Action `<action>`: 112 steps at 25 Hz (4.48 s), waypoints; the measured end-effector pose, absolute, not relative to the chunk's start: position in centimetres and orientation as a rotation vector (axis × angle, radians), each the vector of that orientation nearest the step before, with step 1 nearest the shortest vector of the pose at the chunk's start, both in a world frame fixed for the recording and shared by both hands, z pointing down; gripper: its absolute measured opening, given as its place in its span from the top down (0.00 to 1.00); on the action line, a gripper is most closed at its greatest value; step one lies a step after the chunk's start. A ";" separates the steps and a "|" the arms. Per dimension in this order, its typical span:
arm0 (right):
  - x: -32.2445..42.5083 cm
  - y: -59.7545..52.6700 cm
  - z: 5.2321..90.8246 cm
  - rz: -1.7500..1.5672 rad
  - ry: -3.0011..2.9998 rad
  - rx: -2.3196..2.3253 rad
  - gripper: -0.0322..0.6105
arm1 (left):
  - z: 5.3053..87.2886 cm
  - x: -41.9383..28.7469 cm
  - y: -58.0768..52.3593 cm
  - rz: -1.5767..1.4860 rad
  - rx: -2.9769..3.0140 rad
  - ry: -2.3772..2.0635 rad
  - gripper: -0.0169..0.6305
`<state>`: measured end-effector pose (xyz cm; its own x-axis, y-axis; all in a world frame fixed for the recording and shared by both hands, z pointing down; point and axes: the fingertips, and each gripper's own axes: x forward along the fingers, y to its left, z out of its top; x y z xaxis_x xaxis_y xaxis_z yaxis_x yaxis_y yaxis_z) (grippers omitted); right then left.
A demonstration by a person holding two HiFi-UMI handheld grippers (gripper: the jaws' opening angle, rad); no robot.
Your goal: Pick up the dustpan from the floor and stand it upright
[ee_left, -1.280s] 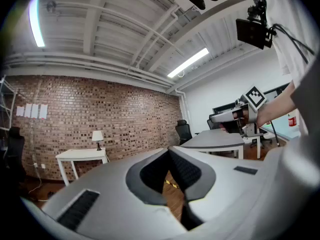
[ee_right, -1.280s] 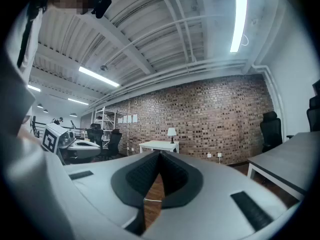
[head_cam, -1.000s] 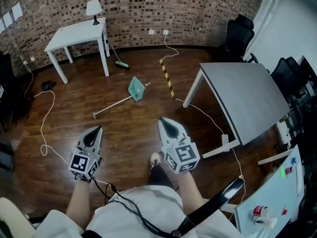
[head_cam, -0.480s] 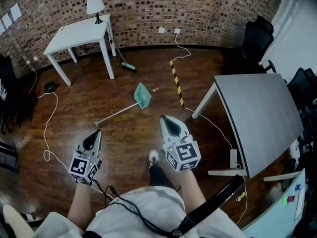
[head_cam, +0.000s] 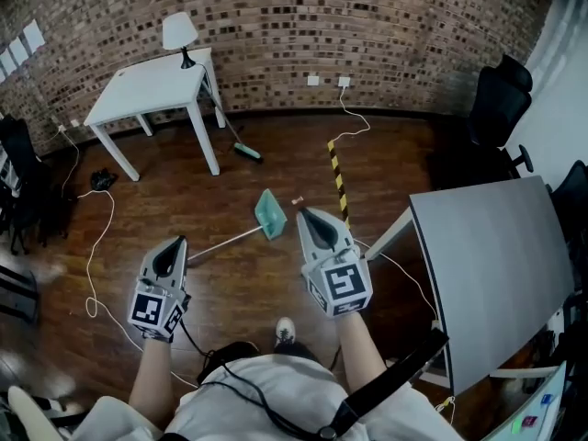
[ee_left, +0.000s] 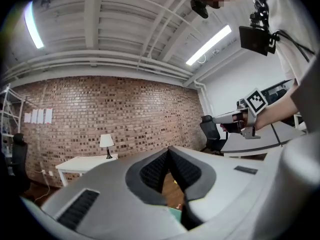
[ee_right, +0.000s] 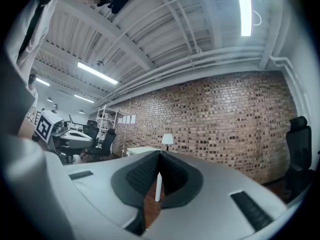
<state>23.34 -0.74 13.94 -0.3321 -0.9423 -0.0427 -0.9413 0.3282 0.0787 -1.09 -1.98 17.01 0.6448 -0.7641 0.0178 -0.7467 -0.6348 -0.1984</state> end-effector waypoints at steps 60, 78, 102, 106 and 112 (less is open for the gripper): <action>11.2 -29.4 30.1 -0.018 -2.494 1.444 0.83 | 39.4 -25.0 -25.7 -0.457 -2.647 2.150 0.77; 2.2 -39.6 70.6 0.048 -2.500 0.820 0.69 | 77.6 -28.8 -32.2 -0.358 -2.582 2.793 0.71; -1.6 -37.5 110.7 -0.067 -2.234 0.211 0.61 | 111.6 -24.9 -32.1 0.011 -2.851 2.778 0.65; -1.7 -37.2 113.1 -0.103 -2.158 0.163 0.61 | 114.1 -24.9 -32.3 0.308 -2.897 2.916 0.65; -3.4 -37.9 115.2 -0.071 -2.104 0.117 0.59 | 113.8 -25.8 -33.6 0.555 -2.899 2.957 0.64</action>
<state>-3.41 -37.94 115.17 -0.5074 -0.1125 0.8543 -0.0543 0.9936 0.0986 -25.78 -33.64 113.75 0.2174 -0.8556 0.4697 -0.6268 0.2465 0.7391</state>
